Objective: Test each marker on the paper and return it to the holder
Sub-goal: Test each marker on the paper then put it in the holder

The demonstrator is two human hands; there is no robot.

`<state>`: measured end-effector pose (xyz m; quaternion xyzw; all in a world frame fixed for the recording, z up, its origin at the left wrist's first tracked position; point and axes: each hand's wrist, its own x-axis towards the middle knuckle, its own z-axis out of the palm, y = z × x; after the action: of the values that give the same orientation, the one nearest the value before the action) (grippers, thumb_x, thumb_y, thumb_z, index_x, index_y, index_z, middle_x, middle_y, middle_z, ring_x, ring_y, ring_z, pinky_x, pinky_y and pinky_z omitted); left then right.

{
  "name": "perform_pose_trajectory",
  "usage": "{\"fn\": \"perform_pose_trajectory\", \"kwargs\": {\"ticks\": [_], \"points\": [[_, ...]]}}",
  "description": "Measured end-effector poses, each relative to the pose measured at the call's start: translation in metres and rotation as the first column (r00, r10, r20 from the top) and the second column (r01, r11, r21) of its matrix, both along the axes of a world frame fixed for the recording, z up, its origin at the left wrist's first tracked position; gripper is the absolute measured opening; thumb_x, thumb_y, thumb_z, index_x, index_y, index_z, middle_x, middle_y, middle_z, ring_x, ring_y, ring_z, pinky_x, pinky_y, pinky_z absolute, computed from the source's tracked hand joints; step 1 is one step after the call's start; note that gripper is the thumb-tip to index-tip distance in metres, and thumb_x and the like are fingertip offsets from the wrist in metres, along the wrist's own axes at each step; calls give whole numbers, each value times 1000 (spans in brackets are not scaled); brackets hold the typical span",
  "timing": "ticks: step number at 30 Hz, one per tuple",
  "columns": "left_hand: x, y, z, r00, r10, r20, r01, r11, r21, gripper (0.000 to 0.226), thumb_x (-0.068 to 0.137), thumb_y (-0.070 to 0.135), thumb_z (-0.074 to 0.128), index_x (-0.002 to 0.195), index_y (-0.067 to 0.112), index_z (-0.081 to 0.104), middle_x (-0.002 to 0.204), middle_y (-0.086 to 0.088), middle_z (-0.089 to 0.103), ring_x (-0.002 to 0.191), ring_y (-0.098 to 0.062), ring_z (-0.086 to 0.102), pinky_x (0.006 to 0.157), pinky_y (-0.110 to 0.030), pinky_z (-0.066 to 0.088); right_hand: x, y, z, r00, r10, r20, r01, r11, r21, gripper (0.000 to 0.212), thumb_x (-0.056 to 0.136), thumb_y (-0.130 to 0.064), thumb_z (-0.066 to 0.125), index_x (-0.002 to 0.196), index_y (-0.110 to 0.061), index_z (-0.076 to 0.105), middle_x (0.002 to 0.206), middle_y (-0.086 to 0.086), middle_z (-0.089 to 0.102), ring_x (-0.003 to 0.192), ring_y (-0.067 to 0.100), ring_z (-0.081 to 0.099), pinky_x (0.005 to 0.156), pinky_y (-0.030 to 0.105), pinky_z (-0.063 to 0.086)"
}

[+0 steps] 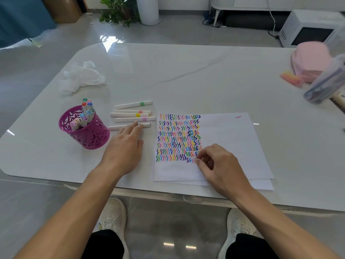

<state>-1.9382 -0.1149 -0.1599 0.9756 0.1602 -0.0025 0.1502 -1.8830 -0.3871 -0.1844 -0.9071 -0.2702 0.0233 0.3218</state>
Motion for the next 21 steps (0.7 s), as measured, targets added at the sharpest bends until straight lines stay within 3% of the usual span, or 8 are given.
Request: {"fn": "perform_pose_trajectory", "kwargs": {"ticks": [4,9,13,17,21], "points": [[2,0,-1,997,-2,79,-1,999,41,46,102,17,44,148,16,42,147,-4,47,135,-26,40,109,-42,38,1,0,0,1000,1,-6,-1,1000,-1,7,91,-23,73,88,-24,67,82,-12,57,71,4,55,69,14,42],[1,-3,2,995,11,96,-17,998,61,41,104,17,44,145,16,50,129,-3,57,121,-26,51,94,-43,49,1,1,-1,1000,2,-9,-2,1000,-19,7,91,-22,73,88,-25,67,82,-13,56,71,1,53,68,10,38],[1,-4,0,994,2,106,-12,996,92,32,103,18,47,131,14,64,116,-2,58,110,-24,54,83,-38,50,1,1,0,1000,4,-15,-4,1000,-28,7,91,-23,73,88,-25,67,83,-13,56,72,0,54,68,8,37],[1,-9,2,987,16,158,-26,997,66,22,99,12,54,118,14,65,123,-2,57,117,-25,53,83,-37,49,2,1,0,1000,4,-12,-5,999,-35,8,91,-23,73,88,-25,67,83,-12,57,72,2,55,67,8,38],[1,-9,1,993,18,119,-24,998,51,40,101,12,48,140,19,49,145,-1,51,133,-26,46,101,-45,46,1,1,0,1000,5,-9,-5,999,-35,7,91,-23,73,88,-25,67,84,-12,57,71,2,55,67,10,40]]}}
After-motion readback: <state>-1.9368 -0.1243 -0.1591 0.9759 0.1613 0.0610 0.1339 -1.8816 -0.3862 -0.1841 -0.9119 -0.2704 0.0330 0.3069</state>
